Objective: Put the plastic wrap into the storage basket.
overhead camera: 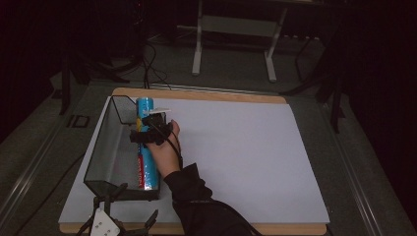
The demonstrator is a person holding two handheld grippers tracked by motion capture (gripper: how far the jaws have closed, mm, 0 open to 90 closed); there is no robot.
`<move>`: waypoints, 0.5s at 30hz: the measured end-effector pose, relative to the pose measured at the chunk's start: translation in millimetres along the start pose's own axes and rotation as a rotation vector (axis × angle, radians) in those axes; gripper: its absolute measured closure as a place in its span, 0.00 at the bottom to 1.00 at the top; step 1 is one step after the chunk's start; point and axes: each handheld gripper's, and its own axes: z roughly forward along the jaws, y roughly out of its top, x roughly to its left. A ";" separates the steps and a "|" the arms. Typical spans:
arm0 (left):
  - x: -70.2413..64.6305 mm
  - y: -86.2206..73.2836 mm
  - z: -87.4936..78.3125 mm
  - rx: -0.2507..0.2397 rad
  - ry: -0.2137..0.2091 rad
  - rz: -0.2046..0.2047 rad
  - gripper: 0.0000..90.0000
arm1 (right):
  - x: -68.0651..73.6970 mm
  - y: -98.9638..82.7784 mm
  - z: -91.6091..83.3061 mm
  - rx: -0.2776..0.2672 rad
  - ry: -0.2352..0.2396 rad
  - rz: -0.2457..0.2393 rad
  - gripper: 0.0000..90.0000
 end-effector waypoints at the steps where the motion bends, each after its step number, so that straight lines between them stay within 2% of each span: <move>1: 0.2 0.0 0.2 0.002 -0.001 -0.003 0.00 | -1.3 1.3 -5.4 -0.019 -0.001 -0.031 0.13; 4: 0.5 -0.2 1.3 0.004 -0.008 -0.007 0.00 | -6.1 4.2 -20.0 -0.017 0.049 -0.071 0.13; 8: 2.0 0.1 3.1 0.012 -0.037 -0.038 0.00 | -15.7 3.8 -39.0 -0.016 0.091 -0.082 0.13; 15: 0.0 -0.6 4.9 0.016 -0.037 -0.030 0.00 | -34.2 -5.2 -65.8 -0.033 0.114 -0.092 0.14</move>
